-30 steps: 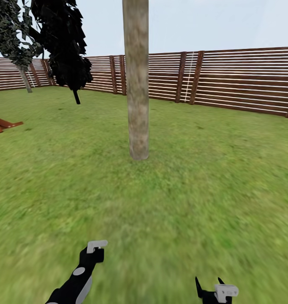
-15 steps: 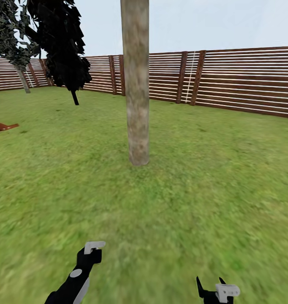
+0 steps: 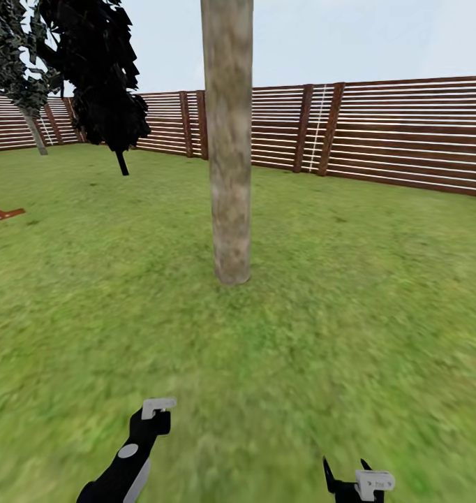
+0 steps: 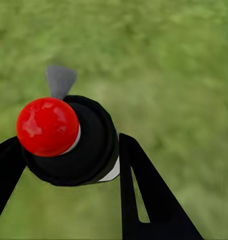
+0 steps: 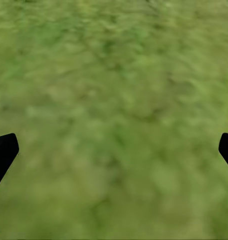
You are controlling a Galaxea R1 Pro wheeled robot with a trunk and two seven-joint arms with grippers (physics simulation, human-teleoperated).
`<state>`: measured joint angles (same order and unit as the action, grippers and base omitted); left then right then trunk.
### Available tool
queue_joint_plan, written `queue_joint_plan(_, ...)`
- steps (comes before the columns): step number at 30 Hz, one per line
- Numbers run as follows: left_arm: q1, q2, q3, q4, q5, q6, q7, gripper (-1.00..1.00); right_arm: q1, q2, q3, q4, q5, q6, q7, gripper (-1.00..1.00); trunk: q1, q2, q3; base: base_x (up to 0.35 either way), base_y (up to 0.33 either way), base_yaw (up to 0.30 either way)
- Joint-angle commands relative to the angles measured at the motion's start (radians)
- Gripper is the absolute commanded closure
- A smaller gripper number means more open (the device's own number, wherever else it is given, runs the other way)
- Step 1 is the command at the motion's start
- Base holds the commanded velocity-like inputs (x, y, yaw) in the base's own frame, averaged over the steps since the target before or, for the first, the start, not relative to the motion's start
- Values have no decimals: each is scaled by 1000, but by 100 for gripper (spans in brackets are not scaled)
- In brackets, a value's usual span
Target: In the garden, pick up the pesticide atomizer on the floor and spray pesticide onto both trees until each tree trunk is fully covered.
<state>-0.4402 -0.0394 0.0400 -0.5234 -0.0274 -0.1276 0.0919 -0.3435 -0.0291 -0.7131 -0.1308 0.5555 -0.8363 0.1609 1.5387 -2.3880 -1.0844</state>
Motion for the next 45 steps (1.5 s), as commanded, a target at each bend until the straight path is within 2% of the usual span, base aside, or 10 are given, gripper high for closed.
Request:
queue_joint_plan(1, 0, 0, 0, -1, 0, -1, 0, 100, 0, 0, 0, 0, 0, 0, 0, -100, 0, 0, 0, 340, 31, 0)
queue_joint_plan(37, 0, 2, 0, 9, 0, 2, 0, 100, 0, -2, 0, 2, 1, -1, -1, -100, 0, 0, 0, 340, 1, 0)
queue_joint_plan(41, -8, 2, -8, -4, -9, 7, -3, 100, 0, 1, -1, -3, 1, 0, -1, -100, 0, 0, 0, 340, 0, 0)
queue_joint_plan(42, -12, 1, -13, -5, -16, 19, -9, 100, 0, 0, -1, -12, 1, 0, 1, -100, 0, 0, 0, 340, 0, 0)
queue_joint_plan(43, -15, 6, -42, -5, -32, 39, -41, 100, 0, 0, 7, -43, 5, 4, 3, -100, 0, 0, 0, 340, 0, 0)
queue_joint_plan(44, -16, 11, -67, -4, -45, 47, -89, 100, -6, 0, 27, -63, 21, 23, 4, -100, 0, 0, 0, 340, 0, 0)
queue_joint_plan(45, -16, 25, -85, -4, -55, 54, -174, 100, -32, 0, 63, -85, 58, 79, 5, -100, 0, 0, 0, 340, 0, 0)
